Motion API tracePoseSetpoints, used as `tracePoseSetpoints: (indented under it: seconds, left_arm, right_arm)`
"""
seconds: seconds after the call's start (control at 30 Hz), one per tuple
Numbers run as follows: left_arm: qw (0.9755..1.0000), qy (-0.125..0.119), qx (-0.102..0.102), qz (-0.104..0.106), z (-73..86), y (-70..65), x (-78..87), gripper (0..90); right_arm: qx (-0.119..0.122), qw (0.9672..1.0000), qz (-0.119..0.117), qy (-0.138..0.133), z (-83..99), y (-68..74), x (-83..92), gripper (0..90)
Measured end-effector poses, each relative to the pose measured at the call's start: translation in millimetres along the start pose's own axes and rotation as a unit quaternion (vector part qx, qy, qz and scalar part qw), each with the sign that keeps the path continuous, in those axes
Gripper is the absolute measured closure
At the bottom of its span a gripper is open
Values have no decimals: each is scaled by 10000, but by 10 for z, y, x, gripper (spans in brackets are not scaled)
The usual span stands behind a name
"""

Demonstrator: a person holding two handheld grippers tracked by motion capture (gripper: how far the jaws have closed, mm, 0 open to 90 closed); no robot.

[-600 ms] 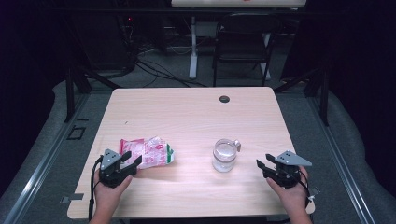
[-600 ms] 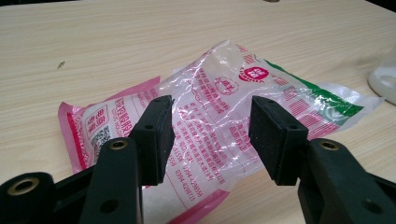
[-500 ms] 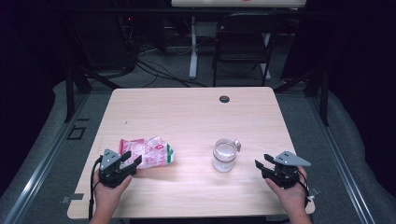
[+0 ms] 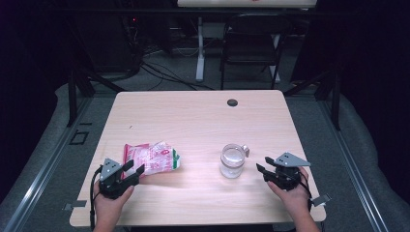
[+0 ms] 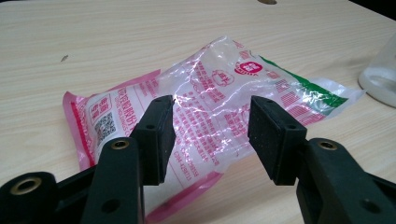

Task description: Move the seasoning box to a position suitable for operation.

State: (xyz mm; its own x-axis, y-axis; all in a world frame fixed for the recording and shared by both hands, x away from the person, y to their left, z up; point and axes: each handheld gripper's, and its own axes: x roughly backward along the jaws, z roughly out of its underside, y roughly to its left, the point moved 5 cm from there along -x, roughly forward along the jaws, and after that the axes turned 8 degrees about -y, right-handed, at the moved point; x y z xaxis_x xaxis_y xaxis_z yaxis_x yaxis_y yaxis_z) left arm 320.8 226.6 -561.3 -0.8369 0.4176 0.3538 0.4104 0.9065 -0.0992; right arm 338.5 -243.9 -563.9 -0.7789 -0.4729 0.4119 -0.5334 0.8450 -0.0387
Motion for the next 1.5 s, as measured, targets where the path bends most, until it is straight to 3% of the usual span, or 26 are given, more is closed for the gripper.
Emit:
tracePoseSetpoints:
  seconds: [0.3, 0.57, 0.73, 1.0, 1.3, 1.5]
  left_arm:
    - [9999, 44, -23, -106, 42, 10, 97, 505]
    - [9996, 64, 46, -262, 94, 51, 217, 506]
    - [9994, 105, 230, -234, 125, 83, 273, 517]
    - [9993, 105, 232, -278, 159, 83, 337, 531]
    - [9990, 114, 212, -365, 190, 101, 407, 530]
    - [9988, 89, 232, -415, 201, 113, 441, 530]
  right_arm:
    - [225, 9995, -105, 198, -9, 16, -270, 594]
    - [16, 9993, -213, 316, 4, -53, -546, 659]
    - [-183, 9990, -268, 316, -17, -93, -629, 686]
    - [-22, 9986, -340, 394, -37, -30, -767, 725]
    - [-63, 9981, -420, 439, -55, -9, -858, 709]
    - [-27, 9978, -393, 532, -59, 13, -893, 762]
